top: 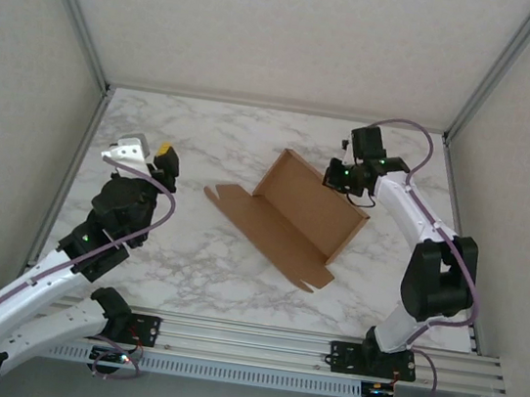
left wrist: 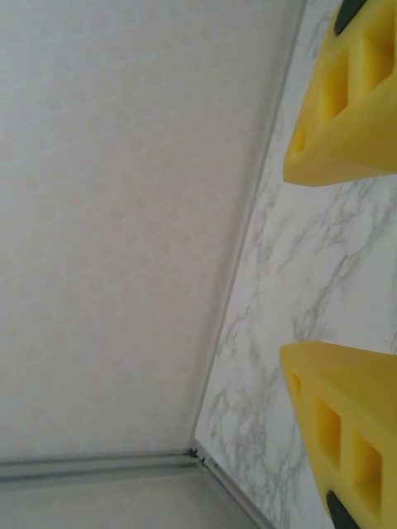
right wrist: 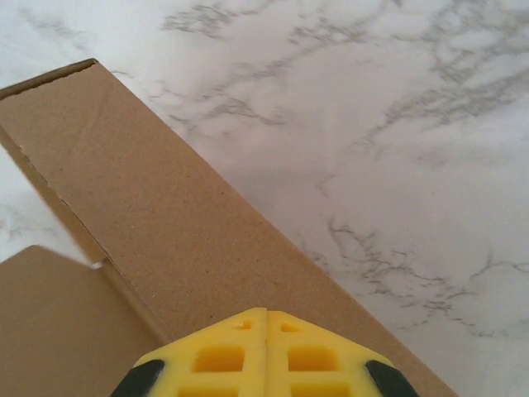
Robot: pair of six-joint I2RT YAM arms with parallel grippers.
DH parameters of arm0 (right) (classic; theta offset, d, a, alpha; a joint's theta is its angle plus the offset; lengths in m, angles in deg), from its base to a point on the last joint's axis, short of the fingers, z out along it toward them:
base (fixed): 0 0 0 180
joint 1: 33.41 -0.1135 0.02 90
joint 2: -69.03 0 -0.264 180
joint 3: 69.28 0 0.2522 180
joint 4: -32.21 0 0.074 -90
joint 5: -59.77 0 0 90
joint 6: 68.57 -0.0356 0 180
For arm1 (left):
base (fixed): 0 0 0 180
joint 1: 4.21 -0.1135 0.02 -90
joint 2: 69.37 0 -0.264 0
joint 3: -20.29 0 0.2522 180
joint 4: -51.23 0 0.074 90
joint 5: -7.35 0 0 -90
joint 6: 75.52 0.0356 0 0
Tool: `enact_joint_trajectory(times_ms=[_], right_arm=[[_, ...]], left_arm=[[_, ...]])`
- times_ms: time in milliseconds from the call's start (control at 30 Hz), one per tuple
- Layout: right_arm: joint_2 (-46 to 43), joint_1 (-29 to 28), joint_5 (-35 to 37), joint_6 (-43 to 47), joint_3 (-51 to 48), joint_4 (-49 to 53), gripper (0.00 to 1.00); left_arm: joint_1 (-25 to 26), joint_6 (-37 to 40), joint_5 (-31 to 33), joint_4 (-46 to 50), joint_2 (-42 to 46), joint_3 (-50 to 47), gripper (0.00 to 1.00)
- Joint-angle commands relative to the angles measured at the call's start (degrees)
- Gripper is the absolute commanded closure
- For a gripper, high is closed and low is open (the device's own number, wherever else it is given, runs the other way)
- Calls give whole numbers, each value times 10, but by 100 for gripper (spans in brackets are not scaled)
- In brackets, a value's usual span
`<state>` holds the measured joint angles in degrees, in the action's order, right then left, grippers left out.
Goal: Fold the paper box
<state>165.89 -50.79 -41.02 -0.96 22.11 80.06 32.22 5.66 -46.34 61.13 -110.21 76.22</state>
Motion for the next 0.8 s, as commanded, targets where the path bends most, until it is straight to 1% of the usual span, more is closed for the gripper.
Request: enact_joint_trajectory(times_ms=[0,100,167,233,267,333,400,467,633,767], right_arm=[[28,17,-15,-31,-7,2,100],[54,27,-11,-41,-23,-8,98],[68,25,-32,-42,-29,-12,94],[66,21,-26,-38,-34,-12,90],[60,18,-13,-34,-36,-8,85],[53,18,17,-23,-37,4,68],[53,18,56,-8,-33,20,47],[60,18,63,9,-28,29,38],[108,12,17,52,-1,48,32],[123,9,-5,51,-4,32,32]], left_arm=[[3,6,37,-20,9,-7,46],[3,6,31,-21,10,-7,46],[3,9,28,-23,6,-9,44],[3,10,28,-21,-1,-9,42],[3,9,27,-21,-5,-9,42],[3,5,19,-18,-13,-6,41],[2,1,1,-15,-21,-4,41],[2,-2,-12,-12,-28,-3,41],[2,-6,-17,-8,-30,-3,42],[2,-6,-12,-9,-23,-9,42]])
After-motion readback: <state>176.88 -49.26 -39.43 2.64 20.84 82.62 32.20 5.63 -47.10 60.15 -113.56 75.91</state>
